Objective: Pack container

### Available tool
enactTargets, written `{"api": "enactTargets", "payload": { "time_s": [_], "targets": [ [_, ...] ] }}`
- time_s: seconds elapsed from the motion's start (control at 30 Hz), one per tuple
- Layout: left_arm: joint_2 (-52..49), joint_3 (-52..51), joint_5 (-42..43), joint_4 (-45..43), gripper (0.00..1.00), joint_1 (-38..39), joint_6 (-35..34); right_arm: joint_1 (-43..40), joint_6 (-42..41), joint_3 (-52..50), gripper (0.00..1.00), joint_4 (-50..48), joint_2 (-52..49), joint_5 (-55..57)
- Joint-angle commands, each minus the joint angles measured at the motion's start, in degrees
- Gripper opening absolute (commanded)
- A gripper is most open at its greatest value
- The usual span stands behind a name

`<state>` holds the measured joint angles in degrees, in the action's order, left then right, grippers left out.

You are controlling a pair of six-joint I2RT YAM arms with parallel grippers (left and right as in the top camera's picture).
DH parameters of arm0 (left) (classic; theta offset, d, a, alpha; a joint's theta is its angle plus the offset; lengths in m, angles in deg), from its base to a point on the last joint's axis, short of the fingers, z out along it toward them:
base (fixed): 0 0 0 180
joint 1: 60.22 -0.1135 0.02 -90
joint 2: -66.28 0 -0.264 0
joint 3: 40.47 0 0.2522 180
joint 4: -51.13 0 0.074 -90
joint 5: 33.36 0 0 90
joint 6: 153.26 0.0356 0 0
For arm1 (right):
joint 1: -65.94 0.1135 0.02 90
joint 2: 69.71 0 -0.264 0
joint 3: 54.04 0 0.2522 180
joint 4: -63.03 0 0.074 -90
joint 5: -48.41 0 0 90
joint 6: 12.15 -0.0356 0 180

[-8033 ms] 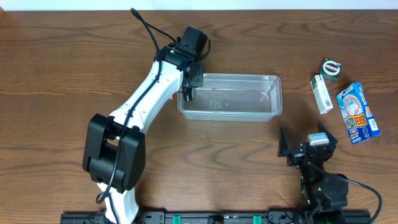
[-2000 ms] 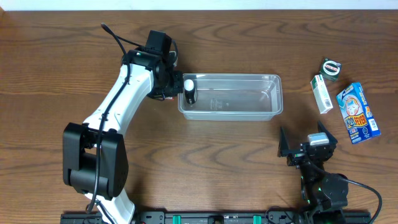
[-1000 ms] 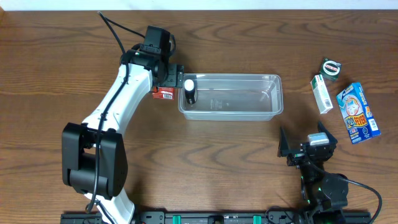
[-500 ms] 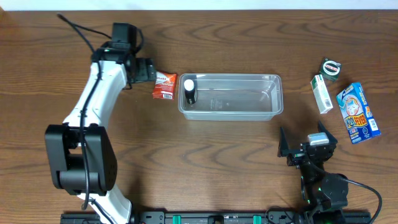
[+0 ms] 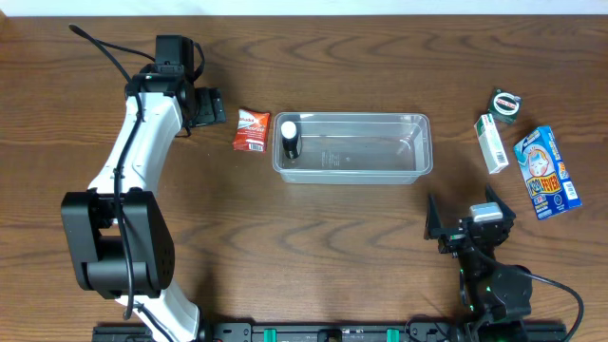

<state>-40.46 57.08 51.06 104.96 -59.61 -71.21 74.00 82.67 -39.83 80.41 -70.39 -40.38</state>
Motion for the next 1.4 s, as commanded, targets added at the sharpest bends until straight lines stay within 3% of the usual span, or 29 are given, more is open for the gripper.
{"api": "enactTargets", "payload": {
  "time_s": [0.0, 0.13, 0.23, 0.43, 0.67, 0.8, 0.9, 1.0, 1.1, 1.37],
  "targets": [
    [-0.6, -0.3, -0.9, 0.5, 0.98, 0.0, -0.9, -0.5, -4.0, 0.1, 0.99, -1.0, 0.3, -0.2],
    [-0.5, -0.3, -0.7, 1.2, 0.98, 0.0, -1.0, -0.6, -7.6, 3.3, 0.99, 1.0, -0.2, 2.4],
    [-0.5, -0.3, 2.1, 1.2, 0.98, 0.0, -0.9, -0.6, -5.7, 7.3, 0.99, 0.9, -2.2, 6.6],
    [-0.5, -0.3, 6.7, 1.2, 0.98, 0.0, -1.2, -1.2, -6.1, 24.4, 0.99, 5.8, -15.6, 12.3],
    [-0.5, -0.3, 6.6, 2.6, 0.98, 0.0, -1.3, -8.6, -6.0, 58.8, 0.99, 35.7, -43.8, 9.6],
    [-0.5, -0.3, 6.7, 2.7, 0.98, 0.1, -1.4, -18.6, -4.5, 80.7, 0.99, 56.8, -60.8, 2.5],
    [-0.5, -0.3, 6.7, 2.6, 0.98, 0.4, -1.3, -24.5, 0.2, 90.6, 0.99, 65.1, -68.7, -0.1],
    [-0.5, -0.3, 11.2, 2.0, 0.98, 1.2, 2.3, -28.6, 0.2, 96.0, 0.99, 67.1, -73.7, -5.7],
    [-0.5, -0.3, 16.8, 1.0, 0.98, 2.4, 7.4, -31.1, 6.1, 96.2, 0.99, 66.2, -76.2, -7.9],
    [-0.5, -0.3, 16.7, 1.7, 0.98, 5.1, 8.4, -32.1, 13.7, 96.1, 0.99, 66.4, -85.3, -10.7]
  ]
}}
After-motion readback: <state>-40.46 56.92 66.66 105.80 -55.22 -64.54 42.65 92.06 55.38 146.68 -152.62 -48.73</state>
